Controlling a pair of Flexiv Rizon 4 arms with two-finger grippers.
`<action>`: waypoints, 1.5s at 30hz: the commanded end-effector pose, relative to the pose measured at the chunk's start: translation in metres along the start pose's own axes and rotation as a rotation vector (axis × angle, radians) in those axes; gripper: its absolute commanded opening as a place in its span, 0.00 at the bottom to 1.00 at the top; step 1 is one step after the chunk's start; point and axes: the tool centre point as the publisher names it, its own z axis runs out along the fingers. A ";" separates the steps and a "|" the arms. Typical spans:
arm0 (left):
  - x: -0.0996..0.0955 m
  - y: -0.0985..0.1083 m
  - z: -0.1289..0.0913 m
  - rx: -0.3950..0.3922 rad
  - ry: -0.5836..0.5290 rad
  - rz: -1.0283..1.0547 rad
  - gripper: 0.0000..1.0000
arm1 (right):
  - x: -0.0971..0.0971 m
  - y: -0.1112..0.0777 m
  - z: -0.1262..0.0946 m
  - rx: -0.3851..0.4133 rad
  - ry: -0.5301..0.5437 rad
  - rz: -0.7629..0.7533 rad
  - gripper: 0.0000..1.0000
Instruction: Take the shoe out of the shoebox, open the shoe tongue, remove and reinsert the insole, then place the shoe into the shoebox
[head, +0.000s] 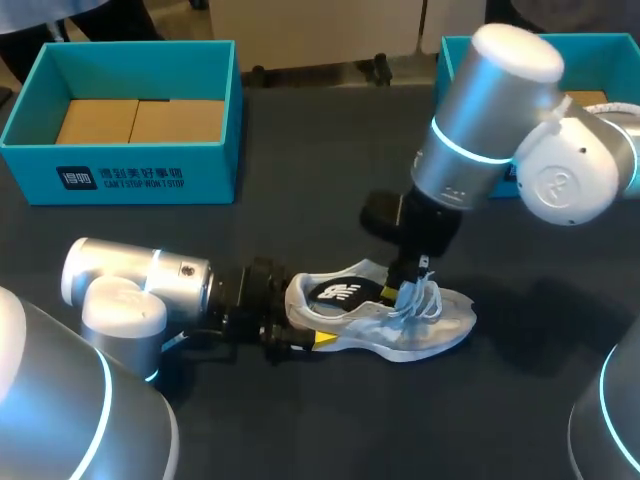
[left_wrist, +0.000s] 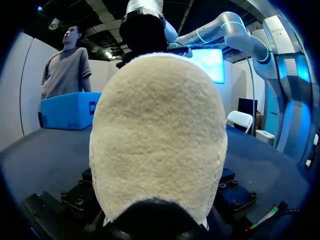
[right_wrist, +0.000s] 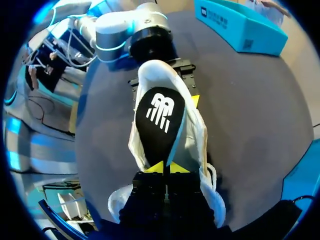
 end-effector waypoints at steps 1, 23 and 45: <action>0.000 0.001 0.000 -0.001 0.001 0.000 0.00 | 0.002 0.001 -0.005 0.008 0.007 -0.028 0.00; 0.000 0.001 0.000 -0.001 0.001 0.000 0.00 | 0.000 0.018 -0.002 0.075 0.089 -0.061 0.50; 0.000 0.001 0.000 -0.001 0.001 0.000 0.00 | -0.003 0.024 0.014 0.104 0.205 0.011 0.47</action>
